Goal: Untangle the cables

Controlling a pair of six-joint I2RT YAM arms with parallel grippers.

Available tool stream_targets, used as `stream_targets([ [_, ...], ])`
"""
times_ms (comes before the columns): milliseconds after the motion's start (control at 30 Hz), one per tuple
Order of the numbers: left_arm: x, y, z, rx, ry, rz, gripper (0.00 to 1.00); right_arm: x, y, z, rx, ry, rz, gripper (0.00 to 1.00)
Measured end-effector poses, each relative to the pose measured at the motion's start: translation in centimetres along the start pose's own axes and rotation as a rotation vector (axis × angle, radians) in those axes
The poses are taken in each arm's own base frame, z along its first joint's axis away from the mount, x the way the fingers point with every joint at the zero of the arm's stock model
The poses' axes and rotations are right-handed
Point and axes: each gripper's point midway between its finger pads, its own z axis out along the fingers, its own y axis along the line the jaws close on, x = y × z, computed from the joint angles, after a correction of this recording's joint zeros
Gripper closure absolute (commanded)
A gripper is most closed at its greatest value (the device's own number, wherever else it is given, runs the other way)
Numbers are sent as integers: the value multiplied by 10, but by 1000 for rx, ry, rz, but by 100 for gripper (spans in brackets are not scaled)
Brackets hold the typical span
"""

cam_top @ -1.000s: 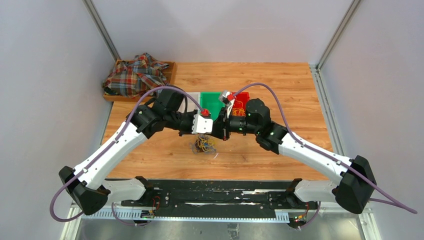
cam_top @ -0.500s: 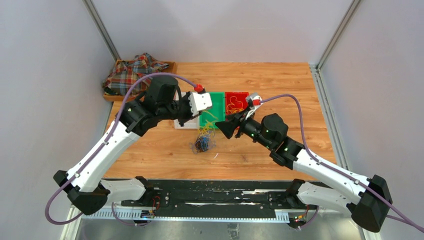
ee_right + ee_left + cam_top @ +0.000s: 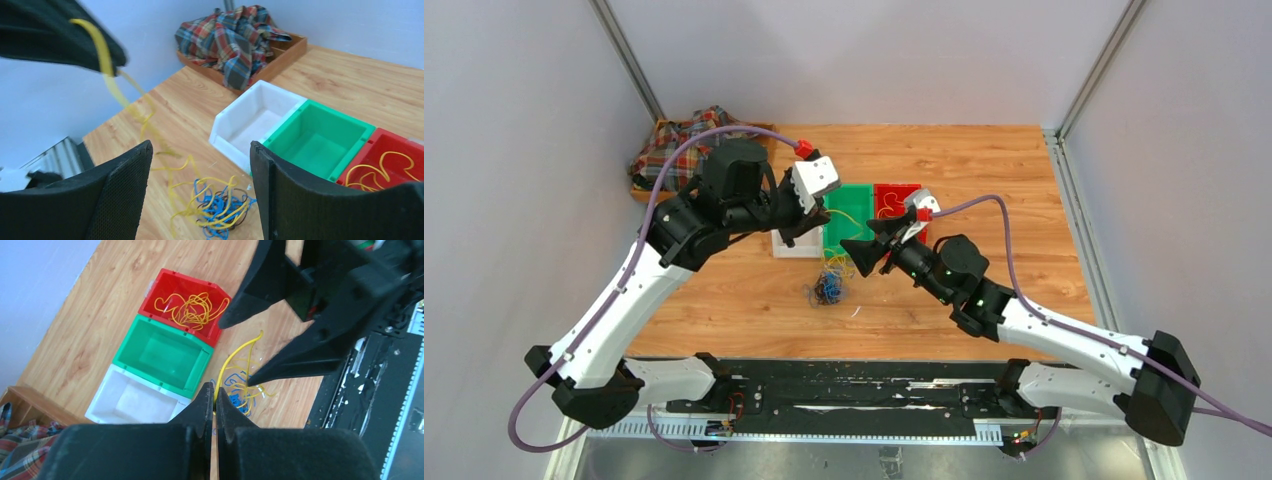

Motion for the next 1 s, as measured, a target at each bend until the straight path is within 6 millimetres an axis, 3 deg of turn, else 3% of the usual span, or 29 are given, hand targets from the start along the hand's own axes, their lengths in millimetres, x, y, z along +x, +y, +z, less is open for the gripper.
stream_targets([
  [167,-13,-5,-6,19,-25,-23,100,8,-13,20,79,0,-13,29],
  [333,-31,-9,-12,40,-66,-30,100,33,-20,40,119,36,-14,31],
  [533,-72,-7,-31,43,-160,-6,100,72,-19,56,122,105,-20,37],
  [767,-126,0,-65,-2,-301,61,100,126,-35,45,175,190,-11,40],
  [1000,-155,19,-81,-104,-374,126,100,199,-52,19,228,332,2,46],
])
